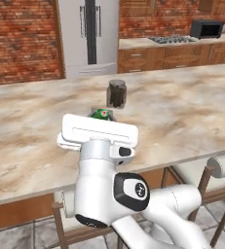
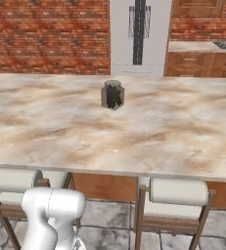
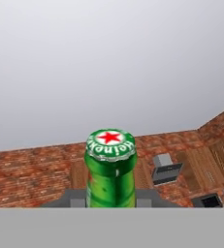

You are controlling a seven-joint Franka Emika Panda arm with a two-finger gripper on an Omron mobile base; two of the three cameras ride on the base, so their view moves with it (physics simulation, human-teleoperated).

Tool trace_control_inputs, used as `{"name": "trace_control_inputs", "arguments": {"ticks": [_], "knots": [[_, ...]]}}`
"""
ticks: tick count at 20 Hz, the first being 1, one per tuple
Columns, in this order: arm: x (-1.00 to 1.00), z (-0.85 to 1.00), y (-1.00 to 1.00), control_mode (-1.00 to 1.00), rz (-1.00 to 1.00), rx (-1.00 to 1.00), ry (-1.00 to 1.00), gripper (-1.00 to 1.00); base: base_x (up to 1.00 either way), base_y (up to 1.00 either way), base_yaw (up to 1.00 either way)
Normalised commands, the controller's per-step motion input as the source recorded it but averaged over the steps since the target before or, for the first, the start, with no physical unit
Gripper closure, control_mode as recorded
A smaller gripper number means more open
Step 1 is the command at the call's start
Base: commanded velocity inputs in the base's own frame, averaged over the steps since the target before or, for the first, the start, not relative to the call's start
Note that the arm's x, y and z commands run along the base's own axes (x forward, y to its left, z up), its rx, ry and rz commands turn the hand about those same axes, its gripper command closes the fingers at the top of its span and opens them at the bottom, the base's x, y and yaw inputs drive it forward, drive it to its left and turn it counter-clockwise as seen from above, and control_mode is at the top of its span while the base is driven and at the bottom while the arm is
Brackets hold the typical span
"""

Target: Open the cabinet directly in front. Then move the beer and the cup to the dining counter with the jar on it.

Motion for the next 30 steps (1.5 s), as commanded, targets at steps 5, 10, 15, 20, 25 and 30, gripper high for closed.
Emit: {"name": "trace_control_inputs", "arguments": {"ticks": [5,10,15,20,25,30], "knots": [[0.0,0.0,0.0,1.0,0.0,0.0,0.0,1.0,1.0,-0.59,0.04],[0.8,0.0,-0.59,-1.0,0.0,0.18,0.44,1.0,0.2,-0.13,0.0],[0.97,-0.02,-0.75,-1.0,0.0,0.2,0.65,1.0,0.0,0.0,0.0],[0.48,-0.07,-0.39,-1.0,0.03,0.07,0.5,1.0,0.0,0.0,0.0],[0.2,-0.37,-0.03,-1.0,0.0,-0.02,0.21,1.0,0.0,0.0,0.0],[0.35,-0.51,-0.14,-1.0,0.0,-0.03,0.17,1.0,0.0,0.0,0.0]]}}
